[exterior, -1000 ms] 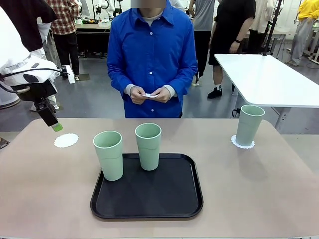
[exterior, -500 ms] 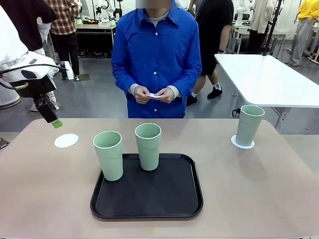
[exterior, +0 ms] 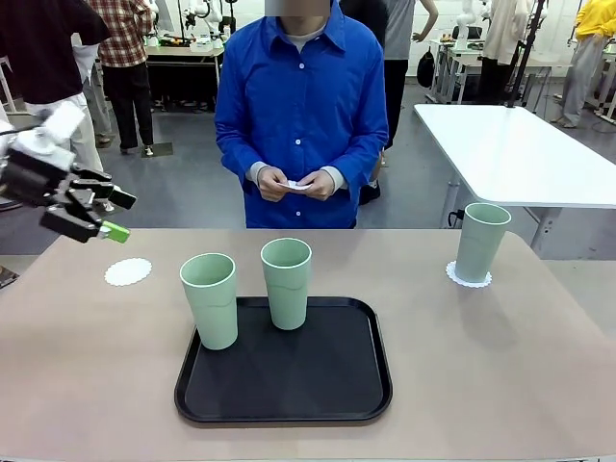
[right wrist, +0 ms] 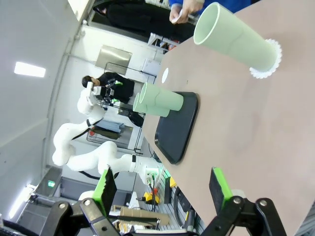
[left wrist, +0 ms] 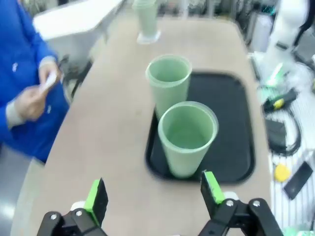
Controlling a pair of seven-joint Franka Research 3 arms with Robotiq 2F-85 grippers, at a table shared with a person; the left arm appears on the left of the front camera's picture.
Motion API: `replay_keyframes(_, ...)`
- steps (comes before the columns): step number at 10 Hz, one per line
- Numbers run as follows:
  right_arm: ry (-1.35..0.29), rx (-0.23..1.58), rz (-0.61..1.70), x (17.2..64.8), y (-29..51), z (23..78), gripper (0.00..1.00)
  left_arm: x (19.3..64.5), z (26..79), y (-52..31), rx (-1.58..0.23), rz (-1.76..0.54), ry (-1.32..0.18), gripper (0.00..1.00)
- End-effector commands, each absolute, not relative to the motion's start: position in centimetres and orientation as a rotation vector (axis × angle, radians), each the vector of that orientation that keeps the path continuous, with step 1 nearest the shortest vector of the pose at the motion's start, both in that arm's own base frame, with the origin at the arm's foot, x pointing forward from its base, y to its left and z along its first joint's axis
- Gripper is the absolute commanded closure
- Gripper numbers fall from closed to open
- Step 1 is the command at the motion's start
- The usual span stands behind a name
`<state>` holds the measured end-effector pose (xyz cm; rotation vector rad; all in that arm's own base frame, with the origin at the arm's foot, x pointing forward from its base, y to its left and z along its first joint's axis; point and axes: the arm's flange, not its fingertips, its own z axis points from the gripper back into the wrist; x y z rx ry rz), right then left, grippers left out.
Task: Place coasters on the table and set cups on them.
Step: Take one Reusable plastic cup from the Flat Tray and place it on a coaster set by the human.
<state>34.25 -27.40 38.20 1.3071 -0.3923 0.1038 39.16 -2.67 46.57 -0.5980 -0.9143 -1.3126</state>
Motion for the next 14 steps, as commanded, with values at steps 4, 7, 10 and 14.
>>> replay_keyframes(4,-0.392,1.306,0.106,34.2,-27.4,38.3,0.00,39.6,36.7,1.3,-1.024,-1.270,-1.050,0.00)
replay_keyframes(7,-0.392,1.306,0.106,34.2,-27.4,38.3,0.00,38.5,34.0,-0.1,-0.968,-1.289,-1.045,0.00)
replay_keyframes(10,-0.392,1.306,0.106,34.2,-27.4,38.3,0.00,38.6,33.4,0.0,-1.008,-1.278,-0.993,0.00)
replay_keyframes(14,-0.392,1.306,0.106,34.2,-27.4,38.3,0.00,38.6,33.4,0.0,-1.008,-1.278,-0.993,0.00)
